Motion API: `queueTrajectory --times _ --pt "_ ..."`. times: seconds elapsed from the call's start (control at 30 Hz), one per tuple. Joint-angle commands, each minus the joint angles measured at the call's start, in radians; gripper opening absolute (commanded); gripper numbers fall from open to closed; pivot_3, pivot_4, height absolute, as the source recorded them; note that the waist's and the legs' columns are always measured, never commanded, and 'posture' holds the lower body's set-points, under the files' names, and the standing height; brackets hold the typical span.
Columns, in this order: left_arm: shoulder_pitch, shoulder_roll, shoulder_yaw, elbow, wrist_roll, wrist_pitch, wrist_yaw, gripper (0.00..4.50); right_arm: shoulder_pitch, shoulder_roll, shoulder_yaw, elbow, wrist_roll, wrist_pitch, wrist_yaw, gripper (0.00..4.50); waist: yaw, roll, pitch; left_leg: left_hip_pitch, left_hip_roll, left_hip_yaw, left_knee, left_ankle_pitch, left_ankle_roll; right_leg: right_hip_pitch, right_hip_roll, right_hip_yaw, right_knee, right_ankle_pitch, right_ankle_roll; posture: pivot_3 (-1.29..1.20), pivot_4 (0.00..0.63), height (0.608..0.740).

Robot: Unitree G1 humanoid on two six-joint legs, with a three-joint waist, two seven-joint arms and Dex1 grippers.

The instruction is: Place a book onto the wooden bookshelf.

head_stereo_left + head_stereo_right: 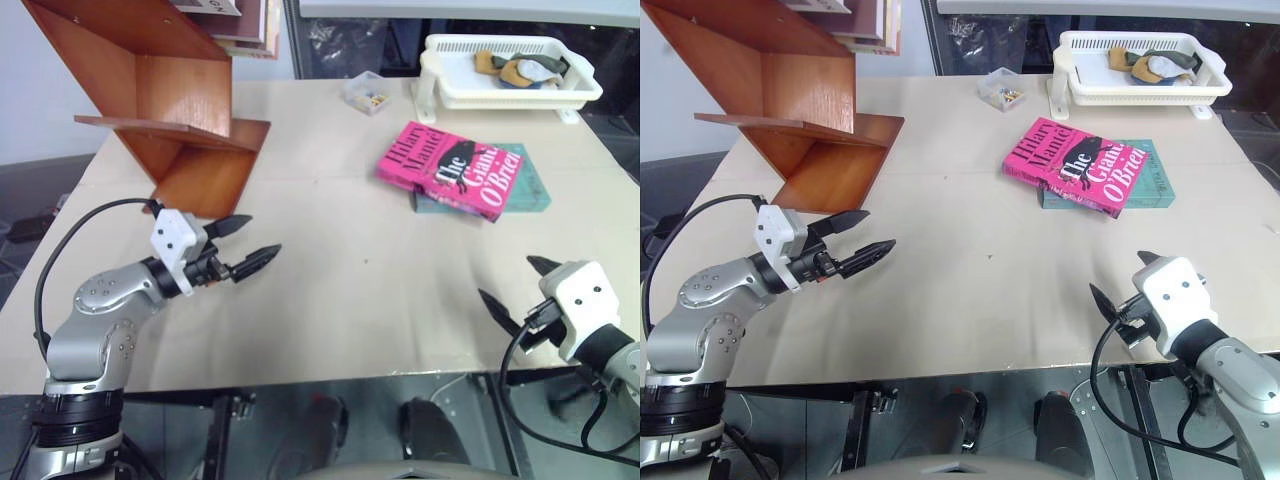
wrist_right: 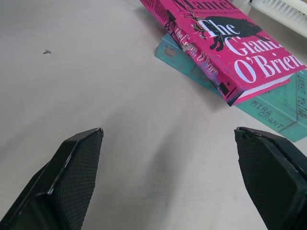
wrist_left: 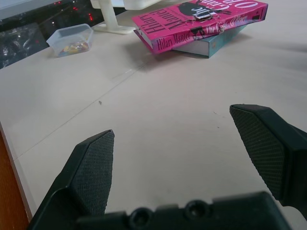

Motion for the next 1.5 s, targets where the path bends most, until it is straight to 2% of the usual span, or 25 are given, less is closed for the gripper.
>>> queueTrajectory --times 0.03,0.17,0.2,0.23,0.27,0.33,0.47,0.53,0.73,0.87,0.97,1.27,1.5 --pt "-0.035 0.019 -0.005 -0.062 -0.021 0.029 0.012 4.42 -0.013 0.019 -0.001 -0.012 0.000 -0.012 -0.020 4.50 0.000 0.000 0.000 0.000 0.000 0.000 0.000 0.000 0.000 0.000 0.000 0.000 0.000 0.000 0.000 0.00 0.150 0.740" --pt "-0.078 0.003 -0.019 -0.100 -0.055 0.083 0.033 4.42 -0.034 0.047 -0.009 0.006 0.007 0.026 -0.048 4.50 0.002 -0.001 0.001 0.000 0.000 -0.001 0.000 0.000 0.000 0.000 0.000 -0.001 0.000 0.000 0.000 0.00 0.150 0.740" --pt "-0.085 0.001 -0.026 -0.106 -0.056 0.086 0.033 4.50 -0.037 0.051 -0.016 0.013 0.010 0.034 -0.050 3.99 0.001 -0.001 0.000 0.000 0.000 -0.001 0.000 0.000 0.000 0.000 0.000 -0.001 0.000 0.000 0.000 0.00 0.150 0.740" --pt "-0.090 -0.001 -0.032 -0.111 -0.058 0.087 0.031 4.50 -0.039 0.055 -0.022 0.019 0.017 0.045 -0.052 3.95 0.001 -0.001 0.000 0.000 0.000 -0.001 0.000 0.000 0.000 0.000 0.000 -0.001 0.000 0.000 0.000 0.00 0.150 0.740" --pt "-0.094 -0.001 -0.036 -0.113 -0.060 0.088 0.028 4.50 -0.043 0.058 -0.025 0.022 0.020 0.053 -0.055 3.38 0.000 0.000 0.000 0.000 0.000 -0.001 0.000 0.000 0.000 0.000 0.000 -0.001 0.000 0.000 0.000 0.00 0.150 0.740" --pt "-0.104 -0.002 -0.046 -0.116 -0.065 0.084 0.017 4.50 -0.071 0.054 -0.034 0.052 0.010 0.072 -0.072 2.81 -0.002 0.000 0.001 0.000 0.000 0.000 -0.001 0.000 0.000 -0.001 0.000 0.000 0.000 0.000 0.000 0.00 0.150 0.740" --pt "-0.131 -0.010 -0.079 -0.117 -0.066 0.078 -0.001 4.50 -0.206 0.021 -0.009 0.204 -0.042 0.093 -0.118 0.66 -0.001 0.000 0.001 0.000 0.000 0.001 -0.001 0.000 0.000 0.000 0.000 0.000 0.000 0.000 0.000 0.00 0.150 0.740" --pt "-0.147 -0.017 -0.104 -0.118 -0.059 0.071 -0.011 4.50 -0.300 0.014 0.008 0.315 -0.067 0.101 -0.145 0.07 -0.002 0.000 0.001 0.000 0.000 0.001 -0.001 0.000 0.000 0.000 0.000 0.000 0.000 0.000 0.000 0.00 0.150 0.740" --pt "-0.184 -0.039 -0.147 -0.119 -0.038 0.057 -0.008 4.50 -0.515 -0.016 0.099 0.629 -0.159 0.053 -0.173 0.07 -0.003 0.000 0.001 0.000 0.000 0.001 -0.002 0.003 -0.004 -0.001 0.000 0.000 0.000 0.000 -0.001 0.00 0.150 0.740" --pt "-0.170 -0.046 -0.147 -0.141 -0.040 0.058 0.005 4.50 -0.659 0.019 0.179 0.866 -0.205 -0.092 -0.167 0.07 -0.016 0.001 0.002 0.000 0.000 0.003 -0.003 0.003 -0.004 -0.002 0.000 0.003 0.000 0.000 -0.001 0.00 0.150 0.740" --pt "-0.153 -0.047 -0.138 -0.158 -0.046 0.064 0.017 4.50 -0.723 0.049 0.211 0.949 -0.213 -0.155 -0.153 0.07 -0.024 0.002 0.002 0.000 0.000 0.003 -0.004 0.003 -0.004 -0.002 0.000 0.002 -0.001 0.000 -0.001 0.00 0.150 0.740" --pt "-0.133 -0.055 -0.118 -0.217 -0.094 0.100 0.051 4.50 -0.768 0.104 0.283 0.937 -0.206 -0.205 -0.096 0.07 -0.027 0.002 0.002 -0.001 0.000 0.003 -0.004 0.003 -0.004 -0.002 0.001 0.003 -0.001 0.000 -0.001 0.00 0.150 0.740" --pt "-0.141 -0.039 -0.100 -0.211 -0.203 0.153 0.004 4.50 -0.774 0.141 0.310 0.884 -0.203 -0.183 -0.084 0.07 -0.028 0.002 0.002 -0.001 0.000 0.003 -0.004 0.003 -0.004 -0.003 0.001 0.003 0.000 0.000 -0.001 0.00 0.150 0.740"
